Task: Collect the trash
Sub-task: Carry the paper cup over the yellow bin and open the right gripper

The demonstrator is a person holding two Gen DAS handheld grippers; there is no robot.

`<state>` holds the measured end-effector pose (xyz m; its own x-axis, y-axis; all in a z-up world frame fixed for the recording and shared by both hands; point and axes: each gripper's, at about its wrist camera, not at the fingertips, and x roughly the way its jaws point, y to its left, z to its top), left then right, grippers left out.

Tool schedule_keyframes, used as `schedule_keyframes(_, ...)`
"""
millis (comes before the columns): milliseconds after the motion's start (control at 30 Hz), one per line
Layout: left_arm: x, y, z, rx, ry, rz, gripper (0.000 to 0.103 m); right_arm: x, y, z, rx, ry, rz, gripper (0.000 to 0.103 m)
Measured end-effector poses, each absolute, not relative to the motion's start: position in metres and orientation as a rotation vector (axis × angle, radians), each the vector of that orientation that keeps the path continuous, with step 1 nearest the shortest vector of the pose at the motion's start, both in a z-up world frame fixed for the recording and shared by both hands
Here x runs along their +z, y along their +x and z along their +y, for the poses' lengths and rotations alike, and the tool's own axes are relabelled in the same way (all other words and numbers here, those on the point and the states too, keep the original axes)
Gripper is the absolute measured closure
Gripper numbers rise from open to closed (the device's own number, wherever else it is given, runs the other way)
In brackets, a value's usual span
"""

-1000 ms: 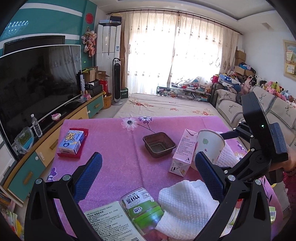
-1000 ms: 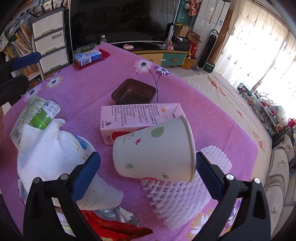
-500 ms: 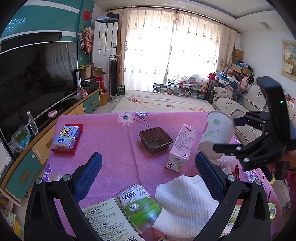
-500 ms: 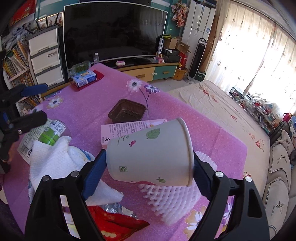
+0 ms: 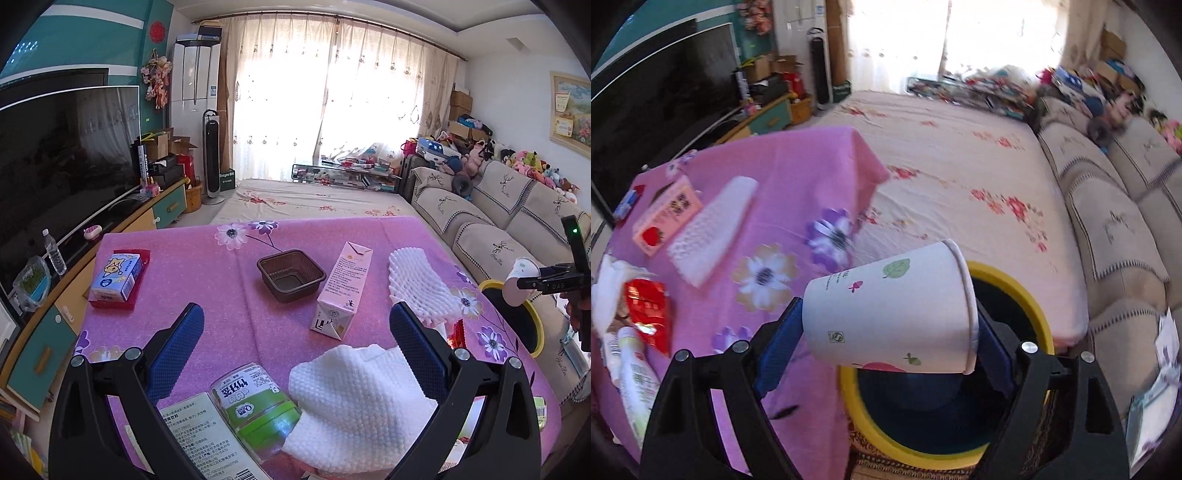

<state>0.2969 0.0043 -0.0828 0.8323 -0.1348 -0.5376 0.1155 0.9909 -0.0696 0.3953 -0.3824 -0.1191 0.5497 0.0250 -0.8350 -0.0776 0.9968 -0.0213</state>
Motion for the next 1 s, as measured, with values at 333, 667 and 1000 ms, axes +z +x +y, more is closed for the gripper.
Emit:
schedule_keyframes(333, -0.090, 0.303, 0.000, -0.152, -0.027, 0.602, 0.004, -0.187, 0.411, -0.436, -0.076, 0.046, 1.109, 0.014)
schedule_keyframes(667, -0.085, 0.302, -0.007, -0.155, -0.011, 0.620, 0.004, -0.182, 0.390, -0.425, -0.084, 0.044, 1.065, 0.009)
schedule_keyframes(1000, -0.067, 0.341, -0.054, -0.255, 0.197, 0.723, 0.004, -0.178, 0.366, -0.430, -0.054, 0.094, 1.044, 0.009)
